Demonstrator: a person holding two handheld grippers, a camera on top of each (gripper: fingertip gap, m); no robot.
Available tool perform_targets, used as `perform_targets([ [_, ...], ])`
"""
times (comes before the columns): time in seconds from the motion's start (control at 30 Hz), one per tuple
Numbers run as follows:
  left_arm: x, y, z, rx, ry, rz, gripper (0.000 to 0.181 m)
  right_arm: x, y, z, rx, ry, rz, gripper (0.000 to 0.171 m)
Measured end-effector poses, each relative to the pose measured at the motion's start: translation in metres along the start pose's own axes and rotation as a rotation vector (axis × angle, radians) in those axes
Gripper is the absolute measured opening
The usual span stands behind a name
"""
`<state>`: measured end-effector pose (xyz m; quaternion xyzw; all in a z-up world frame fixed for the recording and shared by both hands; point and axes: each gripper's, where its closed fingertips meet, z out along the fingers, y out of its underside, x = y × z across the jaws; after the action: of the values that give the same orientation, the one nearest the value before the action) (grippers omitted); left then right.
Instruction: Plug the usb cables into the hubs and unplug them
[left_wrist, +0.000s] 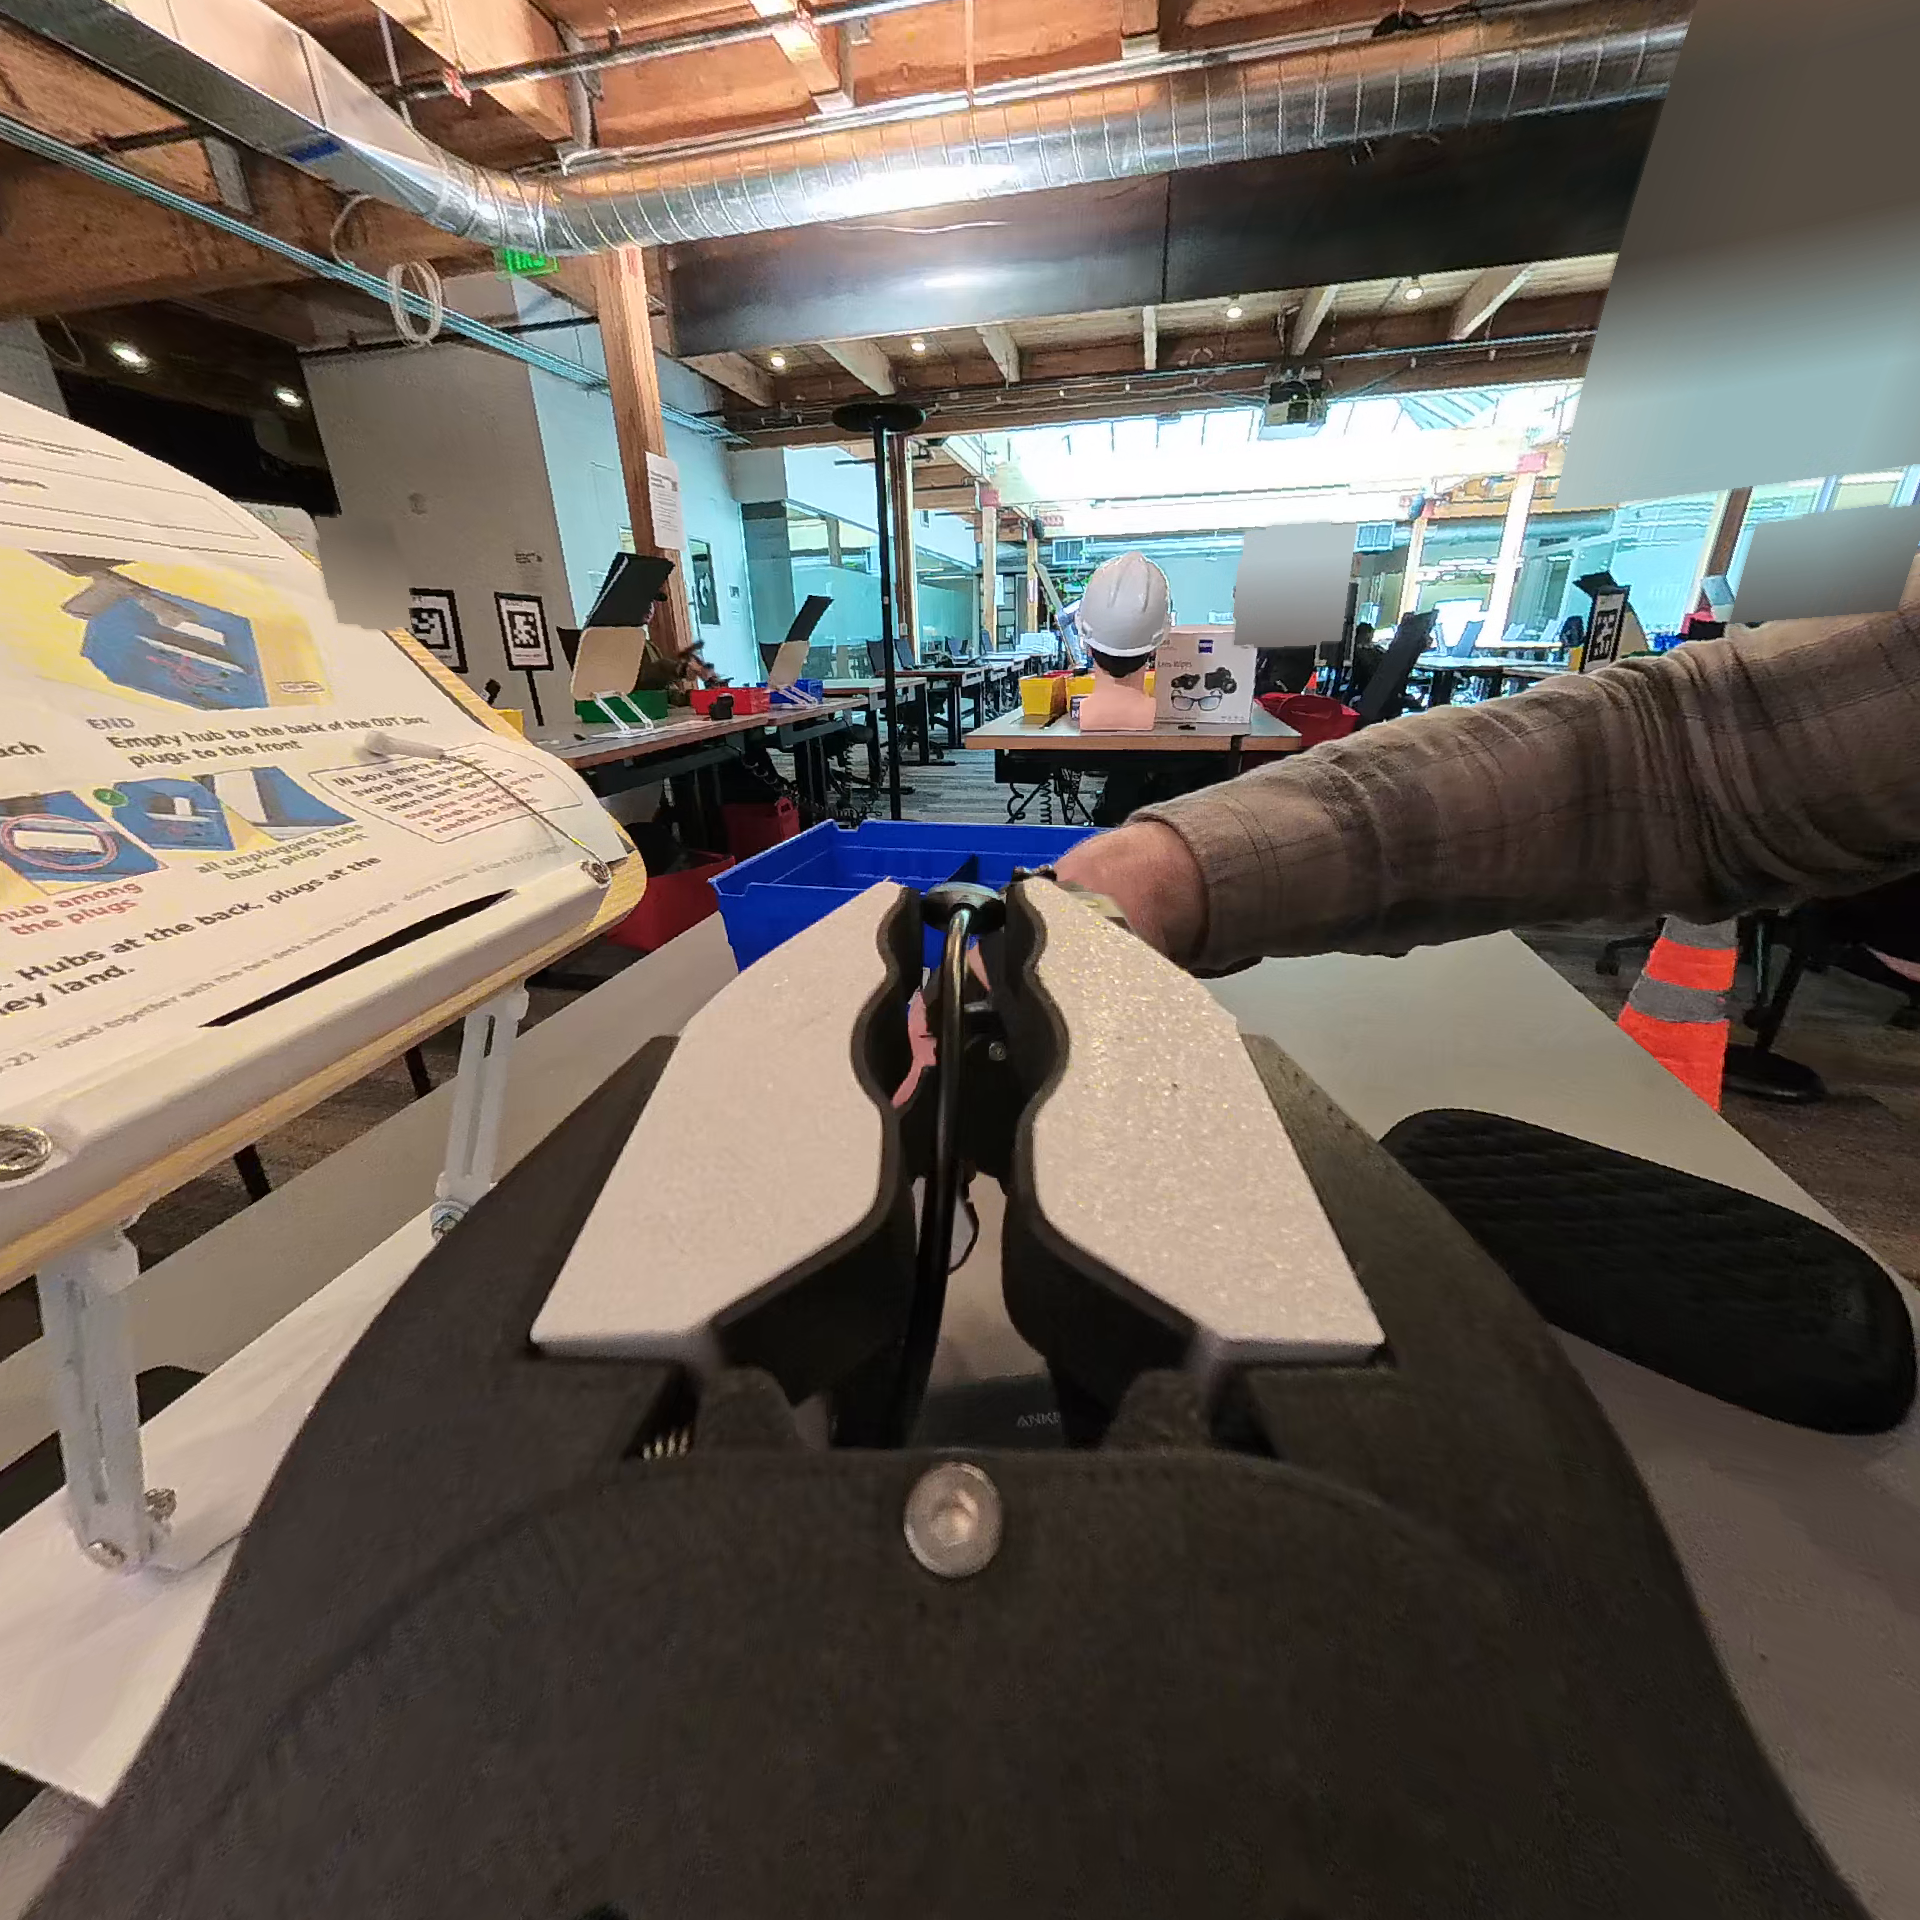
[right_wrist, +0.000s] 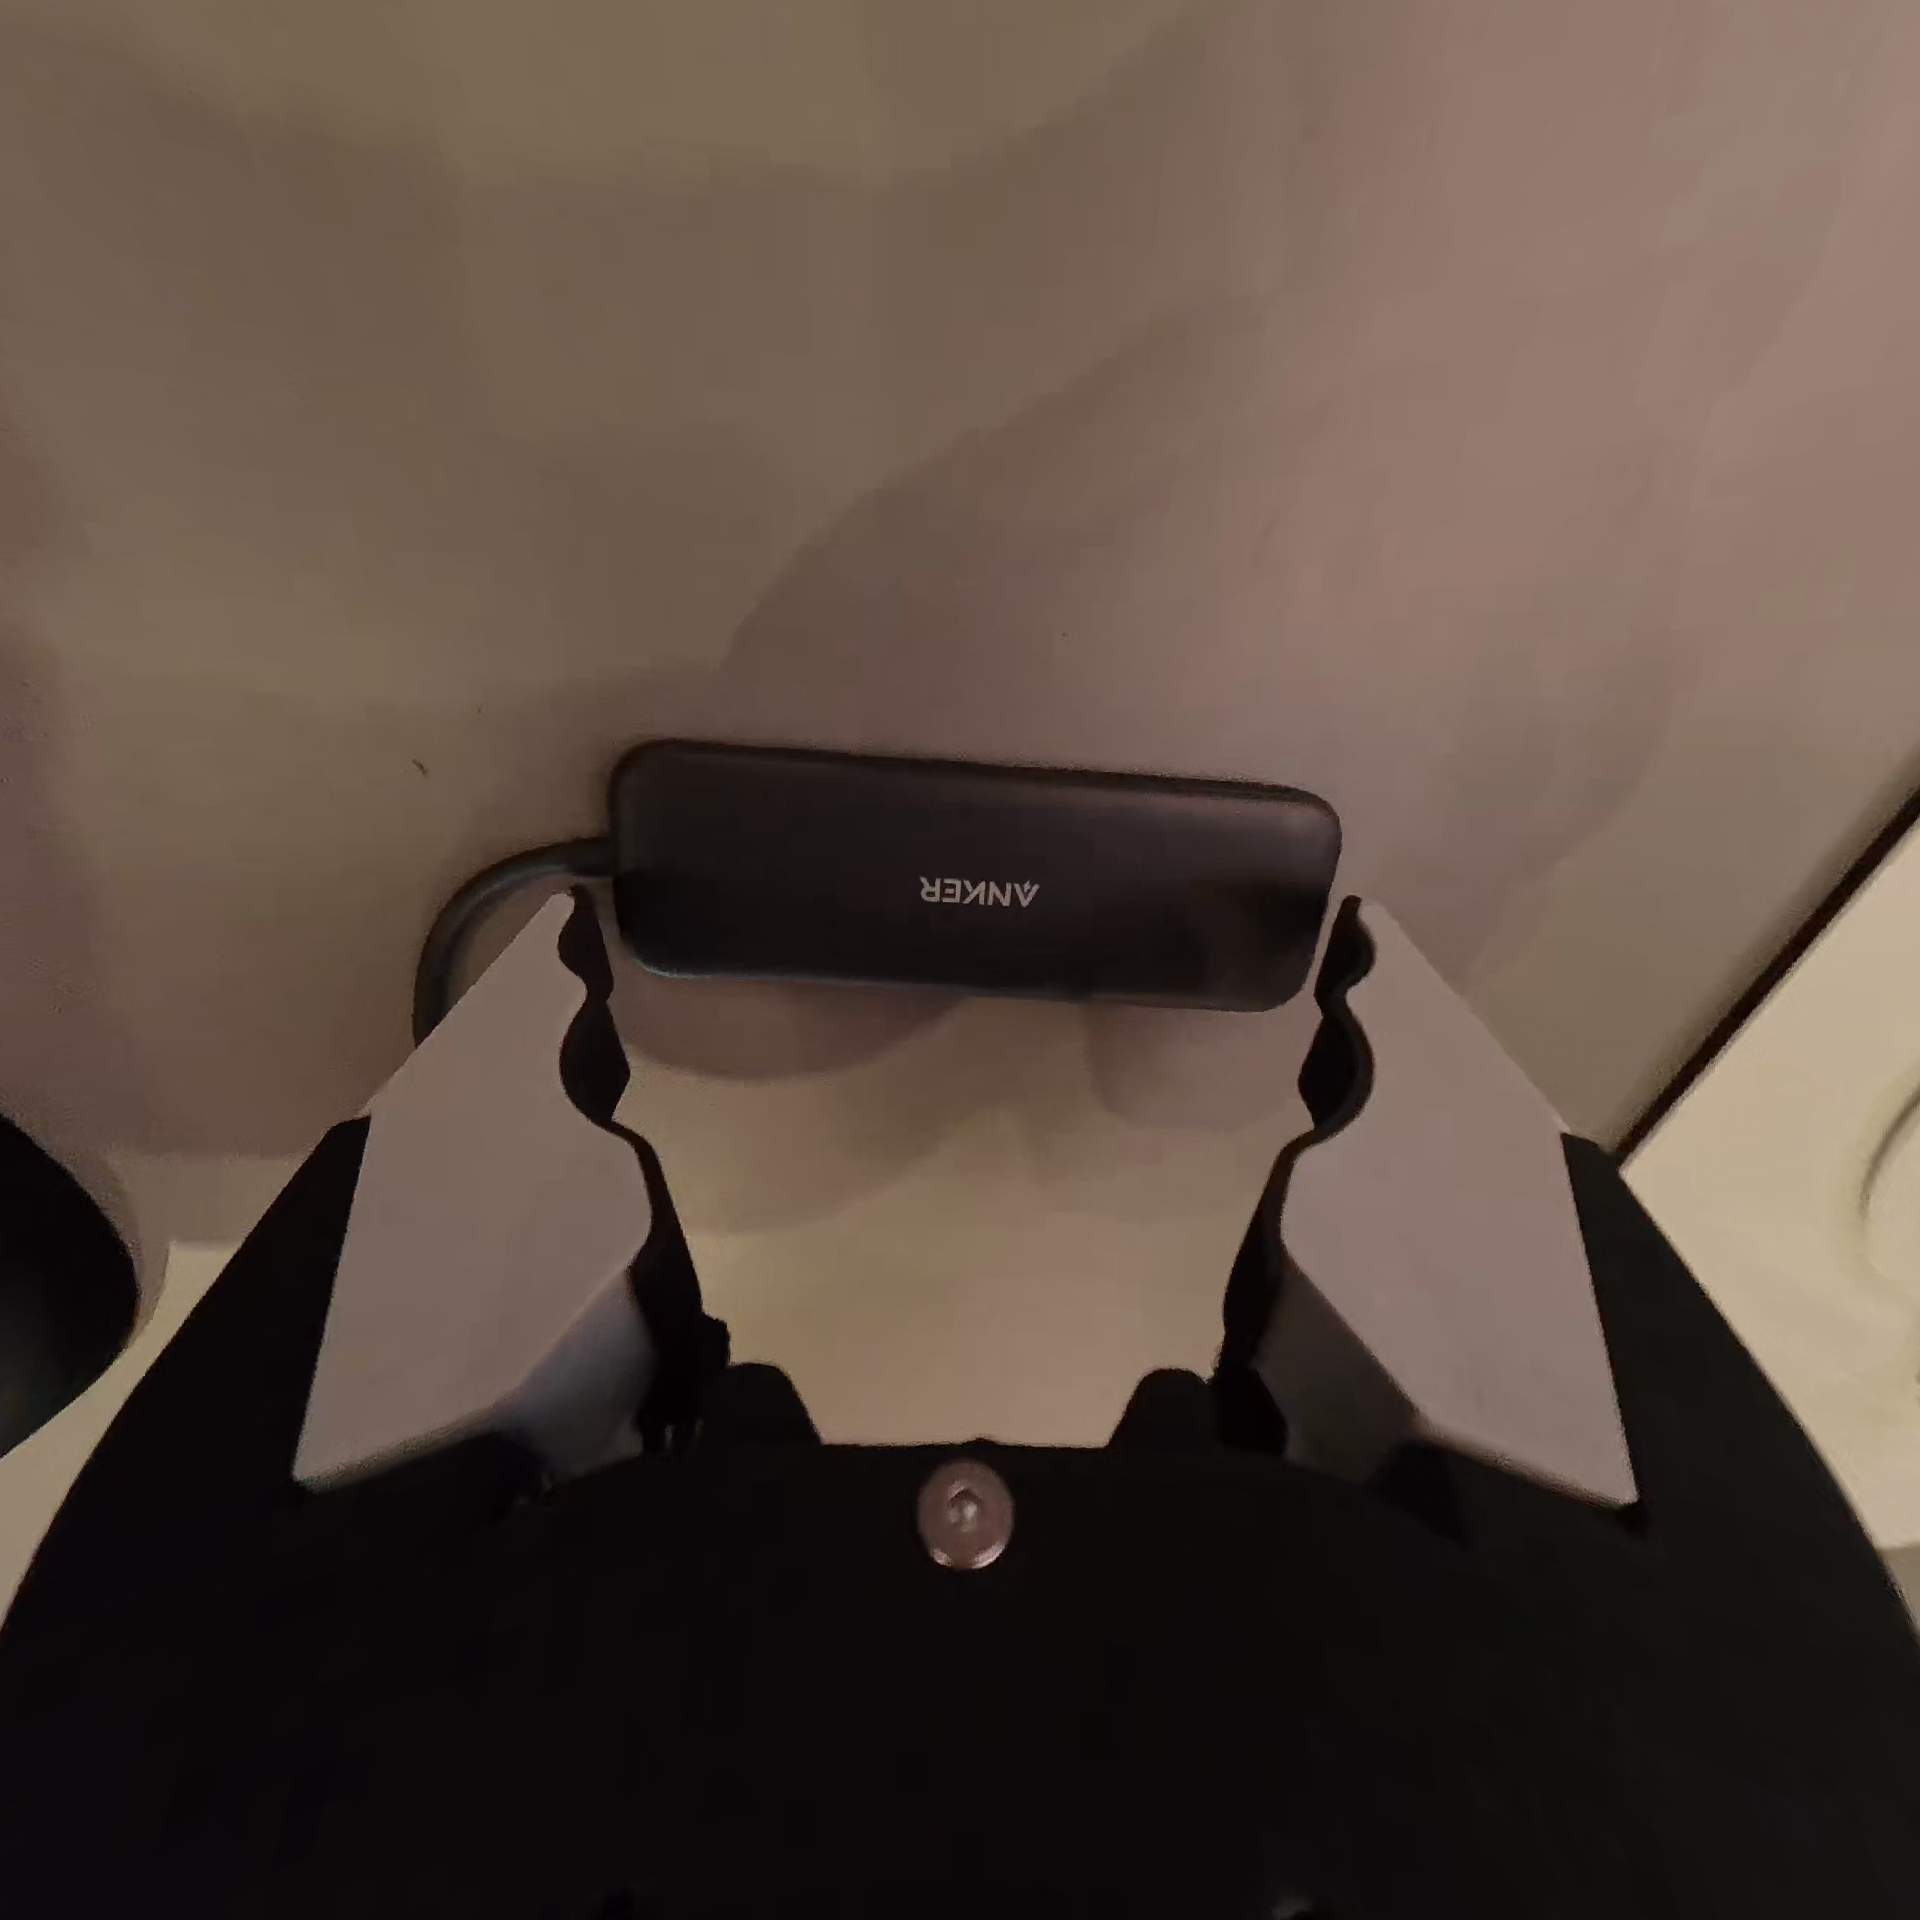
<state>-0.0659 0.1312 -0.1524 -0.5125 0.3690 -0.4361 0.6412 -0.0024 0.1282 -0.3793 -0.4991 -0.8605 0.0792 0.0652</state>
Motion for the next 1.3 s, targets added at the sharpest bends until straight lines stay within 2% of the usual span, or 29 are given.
perform_targets([
  [0.3,-0.001,-0.001,-0.001,0.001,-0.006,0.004,0.015,0.000,-0.002,0.002,0.016,-0.030,0.051,0.129],
  [0.63,-0.003,0.002,-0.001,-0.009,-0.011,0.005,0.015,0.002,-0.002,-0.008,0.176,0.008,0.154,0.128],
  [0.97,-0.011,0.015,0.002,-0.063,-0.046,-0.015,0.015,0.018,-0.003,-0.071,0.397,0.184,0.223,0.128],
  [1.13,-0.004,0.021,0.007,-0.085,-0.020,-0.003,0.015,0.012,-0.008,-0.106,0.503,0.160,0.242,0.128],
  [1.3,0.002,0.030,0.014,-0.113,-0.008,0.002,0.015,0.003,-0.014,-0.125,0.524,0.097,0.225,0.128],
])
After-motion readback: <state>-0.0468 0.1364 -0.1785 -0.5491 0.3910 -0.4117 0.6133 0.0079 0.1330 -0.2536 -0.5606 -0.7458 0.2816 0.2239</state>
